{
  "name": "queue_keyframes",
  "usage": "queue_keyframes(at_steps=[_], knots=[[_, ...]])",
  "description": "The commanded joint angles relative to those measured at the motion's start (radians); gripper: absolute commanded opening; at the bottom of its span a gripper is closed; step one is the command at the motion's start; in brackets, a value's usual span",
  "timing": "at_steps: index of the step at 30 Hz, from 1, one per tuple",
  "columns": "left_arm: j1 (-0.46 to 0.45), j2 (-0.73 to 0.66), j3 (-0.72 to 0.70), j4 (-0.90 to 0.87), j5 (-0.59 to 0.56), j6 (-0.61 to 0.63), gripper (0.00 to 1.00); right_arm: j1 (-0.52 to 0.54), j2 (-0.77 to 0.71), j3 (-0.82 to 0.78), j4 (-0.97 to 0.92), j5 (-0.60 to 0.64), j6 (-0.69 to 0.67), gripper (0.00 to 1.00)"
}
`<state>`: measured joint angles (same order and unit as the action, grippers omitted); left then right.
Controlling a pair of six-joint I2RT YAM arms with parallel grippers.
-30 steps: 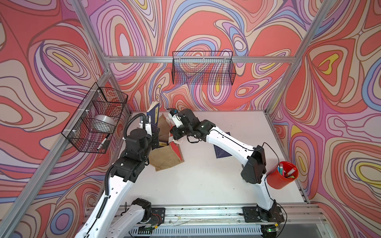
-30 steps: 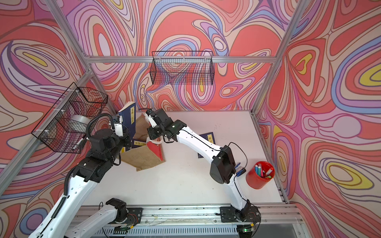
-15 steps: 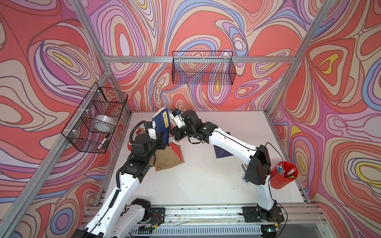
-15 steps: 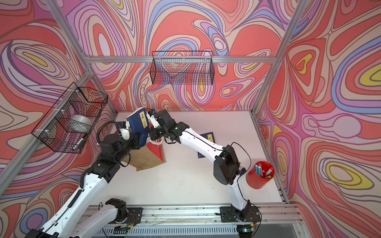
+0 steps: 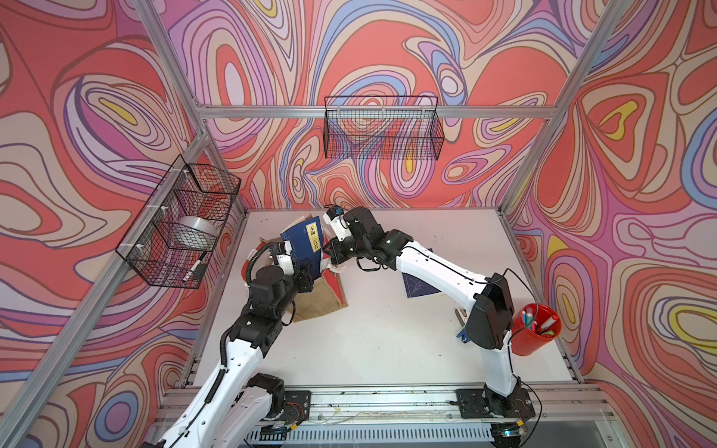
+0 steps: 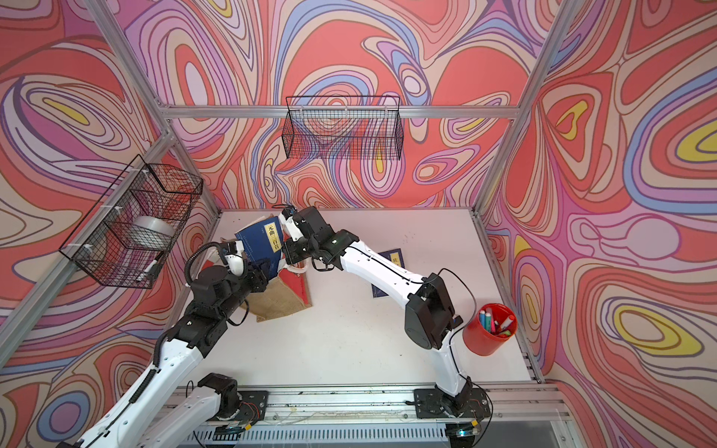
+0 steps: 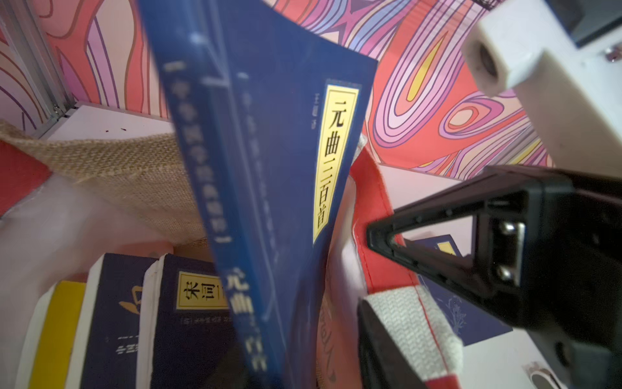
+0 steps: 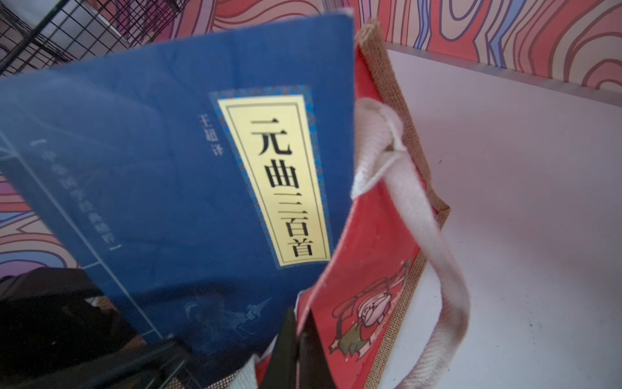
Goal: Put the books into the canvas bag
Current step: Place the book in the canvas bag, then adjust the canvas bag at the center of the board.
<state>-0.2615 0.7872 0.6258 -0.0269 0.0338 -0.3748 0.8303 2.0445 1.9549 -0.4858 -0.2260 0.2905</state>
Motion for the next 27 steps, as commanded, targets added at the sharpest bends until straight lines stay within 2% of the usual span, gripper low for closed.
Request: queue_keyframes(at_steps=[1,4,14,19,24,27], knots=[[-0.005,-0.046,-0.002,-0.048,0.016,-0.010,0.82,-0.013,-0.056,0.009,0.024,-0.007,-0.009,0.00],[-0.004,-0.063,0.020,-0.076,0.015,-0.007,0.90,-0.013,-0.062,0.006,0.026,-0.010,-0.016,0.00],[-0.004,-0.111,0.169,-0.202,-0.035,0.068,1.00,-0.017,-0.096,-0.050,0.098,-0.084,-0.070,0.00],[-0.002,-0.054,0.312,-0.340,-0.044,0.097,1.00,-0.020,-0.190,-0.218,0.287,-0.203,-0.119,0.00],[0.036,0.043,0.468,-0.534,-0.093,0.108,1.00,-0.034,-0.222,-0.270,0.281,-0.226,-0.155,0.00],[0.068,0.096,0.516,-0.622,-0.087,0.099,1.00,-0.039,-0.281,-0.383,0.333,-0.246,-0.207,0.00]])
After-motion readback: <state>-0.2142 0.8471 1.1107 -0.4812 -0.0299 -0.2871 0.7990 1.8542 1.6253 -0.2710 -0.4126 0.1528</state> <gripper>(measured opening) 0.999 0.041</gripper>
